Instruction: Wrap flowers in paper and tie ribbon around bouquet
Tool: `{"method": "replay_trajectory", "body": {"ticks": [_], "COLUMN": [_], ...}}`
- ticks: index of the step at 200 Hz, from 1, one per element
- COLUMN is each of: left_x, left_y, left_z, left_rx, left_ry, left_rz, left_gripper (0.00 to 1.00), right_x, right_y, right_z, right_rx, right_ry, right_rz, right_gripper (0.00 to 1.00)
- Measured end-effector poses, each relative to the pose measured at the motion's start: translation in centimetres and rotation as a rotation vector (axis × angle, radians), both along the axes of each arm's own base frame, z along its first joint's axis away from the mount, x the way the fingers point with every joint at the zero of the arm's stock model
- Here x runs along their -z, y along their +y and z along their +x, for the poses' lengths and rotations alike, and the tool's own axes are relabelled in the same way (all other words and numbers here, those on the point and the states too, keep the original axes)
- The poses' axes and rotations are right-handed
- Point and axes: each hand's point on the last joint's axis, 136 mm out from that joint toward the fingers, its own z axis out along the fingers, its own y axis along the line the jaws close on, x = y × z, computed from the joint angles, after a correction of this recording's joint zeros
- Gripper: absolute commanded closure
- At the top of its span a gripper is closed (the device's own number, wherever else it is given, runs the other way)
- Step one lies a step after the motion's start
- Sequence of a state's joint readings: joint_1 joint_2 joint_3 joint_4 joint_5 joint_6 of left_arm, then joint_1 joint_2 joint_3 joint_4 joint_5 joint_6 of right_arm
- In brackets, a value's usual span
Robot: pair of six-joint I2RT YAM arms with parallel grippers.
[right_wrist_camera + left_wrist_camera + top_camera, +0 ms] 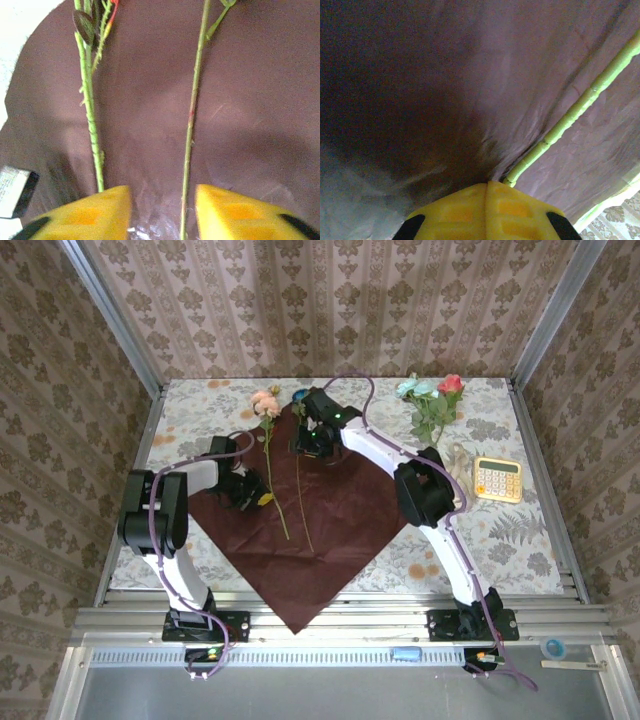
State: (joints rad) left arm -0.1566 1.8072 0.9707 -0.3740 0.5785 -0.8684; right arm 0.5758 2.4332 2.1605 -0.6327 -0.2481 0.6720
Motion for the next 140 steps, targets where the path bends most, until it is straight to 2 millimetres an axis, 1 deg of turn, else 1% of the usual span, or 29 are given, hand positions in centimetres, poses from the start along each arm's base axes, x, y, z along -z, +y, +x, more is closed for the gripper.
{"method": "replay_trajectory", "body": {"ticks": [15, 23, 34, 42, 55, 56, 62, 66, 70, 71, 73, 78, 79, 84, 85, 99, 109, 121, 140], "left_x": [0.0, 0.0, 0.0, 0.0, 0.0, 0.0, 0.0, 0.0, 0.0, 0.0, 0.0, 0.0, 0.0, 0.0, 0.0, 0.0, 0.0, 0.0, 0.0], "left_y": [0.0, -0.1, -0.1, -0.1, -0.1, -0.1, -0.1, -0.1, -0.1, -0.1, -0.1, -0.1, -0.1, -0.1, -0.1, 0.0, 0.0, 0.0, 0.1], "left_z": [0.0, 0.0, -0.1, -0.1, -0.1, -0.1, -0.1, -0.1, -0.1, -0.1, -0.1, -0.1, -0.1, -0.1, -0.1, -0.1, -0.1, -0.1, 0.0], "left_rx": [0.001, 0.001, 0.001, 0.002, 0.001, 0.001, 0.001, 0.001, 0.002, 0.002, 0.002, 0.002, 0.003, 0.002, 0.002, 0.002, 0.002, 0.003, 0.000], "left_ry": [-0.001, -0.001, -0.002, -0.003, -0.004, -0.004, -0.004, -0.004, -0.005, -0.005, -0.005, -0.005, -0.005, -0.005, -0.005, -0.006, -0.005, -0.005, -0.006], "left_rz": [-0.003, -0.004, -0.004, -0.006, -0.006, -0.006, -0.006, -0.006, -0.006, -0.006, -0.006, -0.006, -0.006, -0.006, -0.006, -0.006, -0.006, -0.006, -0.006], "left_gripper": [1.00, 1.00, 1.00, 1.00, 1.00, 1.00, 1.00, 1.00, 1.00, 1.00, 1.00, 1.00, 1.00, 1.00, 1.00, 1.00, 1.00, 1.00, 1.00], "right_x": [-0.6, -1.2, -2.3, -3.4, -5.4, -5.6, -6.5, -7.0, -7.4, -7.6, -7.7, -8.1, -8.2, -8.3, -8.4, -8.0, -7.3, -5.9, -3.5], "right_y": [-1.4, -2.8, -5.4, -7.8, -12.4, -13.1, -15.5, -17.6, -19.0, -19.7, -20.7, -22.5, -23.3, -25.4, -26.1, -31.5, -34.1, -35.9, -37.0], "right_z": [0.1, 0.2, 0.1, 0.1, 0.4, 0.4, 0.5, 0.6, 0.6, 0.6, 0.7, 0.7, 0.7, 0.8, 0.8, 0.8, 0.6, 0.3, 0.4], "right_rx": [0.006, 0.017, 0.038, 0.061, 0.117, 0.126, 0.161, 0.190, 0.214, 0.223, 0.241, 0.271, 0.284, 0.322, 0.335, 0.437, 0.486, 0.520, 0.539], "right_ry": [0.003, 0.003, 0.001, -0.002, -0.022, -0.024, -0.035, -0.043, -0.047, -0.049, -0.052, -0.057, -0.059, -0.062, -0.063, -0.057, -0.042, -0.006, 0.049], "right_rz": [-0.013, -0.019, -0.031, -0.039, -0.046, -0.048, -0.052, -0.059, -0.060, -0.063, -0.066, -0.072, -0.076, -0.087, -0.092, -0.132, -0.165, -0.197, -0.226], "right_gripper": [0.43, 0.42, 0.42, 0.44, 0.50, 0.50, 0.52, 0.54, 0.55, 0.55, 0.55, 0.56, 0.56, 0.57, 0.57, 0.57, 0.56, 0.56, 0.59]}}
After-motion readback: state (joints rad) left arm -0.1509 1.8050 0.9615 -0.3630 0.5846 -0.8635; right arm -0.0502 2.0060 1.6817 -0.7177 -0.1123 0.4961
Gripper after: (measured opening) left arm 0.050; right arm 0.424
